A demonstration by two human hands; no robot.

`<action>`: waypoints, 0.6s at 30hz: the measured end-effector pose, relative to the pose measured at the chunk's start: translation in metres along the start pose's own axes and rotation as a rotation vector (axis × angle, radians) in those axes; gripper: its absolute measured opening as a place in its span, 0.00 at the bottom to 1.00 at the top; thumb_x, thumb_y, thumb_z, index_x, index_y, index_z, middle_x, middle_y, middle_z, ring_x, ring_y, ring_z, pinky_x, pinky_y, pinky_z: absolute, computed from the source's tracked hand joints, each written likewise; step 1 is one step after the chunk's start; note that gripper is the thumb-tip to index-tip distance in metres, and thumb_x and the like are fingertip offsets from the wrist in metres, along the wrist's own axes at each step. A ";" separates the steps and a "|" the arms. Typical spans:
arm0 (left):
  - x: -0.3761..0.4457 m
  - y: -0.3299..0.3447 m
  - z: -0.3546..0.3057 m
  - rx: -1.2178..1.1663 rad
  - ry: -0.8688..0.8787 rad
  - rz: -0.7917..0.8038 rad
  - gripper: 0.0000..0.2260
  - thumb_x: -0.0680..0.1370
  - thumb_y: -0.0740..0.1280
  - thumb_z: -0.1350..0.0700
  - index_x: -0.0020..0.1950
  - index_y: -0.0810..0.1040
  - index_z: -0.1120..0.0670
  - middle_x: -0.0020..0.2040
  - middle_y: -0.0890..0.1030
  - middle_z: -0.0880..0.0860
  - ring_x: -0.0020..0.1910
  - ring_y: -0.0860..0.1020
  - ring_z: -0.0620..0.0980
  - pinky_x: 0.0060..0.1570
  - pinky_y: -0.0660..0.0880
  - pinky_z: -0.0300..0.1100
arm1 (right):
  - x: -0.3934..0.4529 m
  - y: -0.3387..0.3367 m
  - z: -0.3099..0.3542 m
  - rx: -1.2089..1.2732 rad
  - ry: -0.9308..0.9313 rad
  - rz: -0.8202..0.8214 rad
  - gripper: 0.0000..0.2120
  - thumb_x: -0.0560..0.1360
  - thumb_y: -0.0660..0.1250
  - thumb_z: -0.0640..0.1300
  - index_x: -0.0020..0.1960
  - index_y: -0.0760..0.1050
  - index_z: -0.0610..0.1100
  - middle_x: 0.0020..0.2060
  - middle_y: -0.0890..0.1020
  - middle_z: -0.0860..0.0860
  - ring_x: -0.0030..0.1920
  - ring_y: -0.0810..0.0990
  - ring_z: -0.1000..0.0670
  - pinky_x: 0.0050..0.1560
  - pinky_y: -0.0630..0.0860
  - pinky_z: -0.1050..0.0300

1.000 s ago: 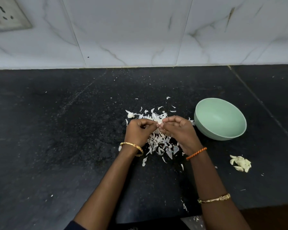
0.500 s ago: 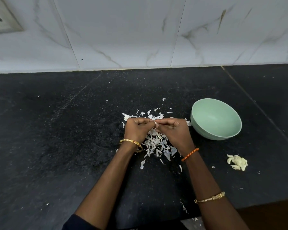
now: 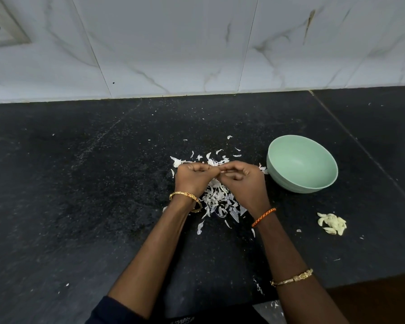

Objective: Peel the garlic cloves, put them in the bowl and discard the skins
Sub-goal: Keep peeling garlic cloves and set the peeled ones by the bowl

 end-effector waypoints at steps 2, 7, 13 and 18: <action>-0.002 -0.001 0.005 -0.064 -0.091 -0.035 0.08 0.71 0.73 0.62 0.33 0.79 0.55 0.25 0.79 0.44 0.26 0.76 0.37 0.30 0.72 0.30 | -0.001 -0.002 0.000 0.085 -0.002 -0.034 0.08 0.70 0.73 0.31 0.45 0.81 0.41 0.39 0.85 0.48 0.40 0.85 0.53 0.43 0.80 0.61; -0.002 -0.012 0.018 -0.137 -0.262 -0.161 0.09 0.72 0.73 0.58 0.34 0.76 0.56 0.24 0.73 0.45 0.23 0.70 0.40 0.22 0.66 0.31 | -0.002 -0.009 -0.004 0.338 0.022 -0.136 0.07 0.70 0.72 0.29 0.46 0.80 0.37 0.43 0.85 0.41 0.44 0.85 0.47 0.48 0.82 0.55; 0.002 -0.017 0.014 0.005 -0.137 -0.133 0.08 0.72 0.71 0.57 0.37 0.81 0.61 0.28 0.77 0.49 0.26 0.72 0.41 0.26 0.70 0.31 | -0.001 -0.014 -0.011 0.485 0.099 -0.114 0.07 0.72 0.70 0.29 0.49 0.80 0.36 0.42 0.85 0.42 0.46 0.85 0.46 0.47 0.82 0.55; -0.004 -0.002 -0.009 0.087 0.098 0.010 0.03 0.71 0.74 0.58 0.38 0.84 0.53 0.29 0.77 0.51 0.26 0.68 0.41 0.28 0.68 0.32 | 0.001 -0.011 -0.017 0.405 0.089 -0.075 0.11 0.72 0.70 0.30 0.54 0.80 0.34 0.46 0.85 0.43 0.48 0.84 0.47 0.50 0.82 0.55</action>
Point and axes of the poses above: each hand's wrist, its own x-axis towards the middle knuckle, its own y-axis out of the palm, z = x × y, the point moved 8 cm from there along x, towards the middle knuckle
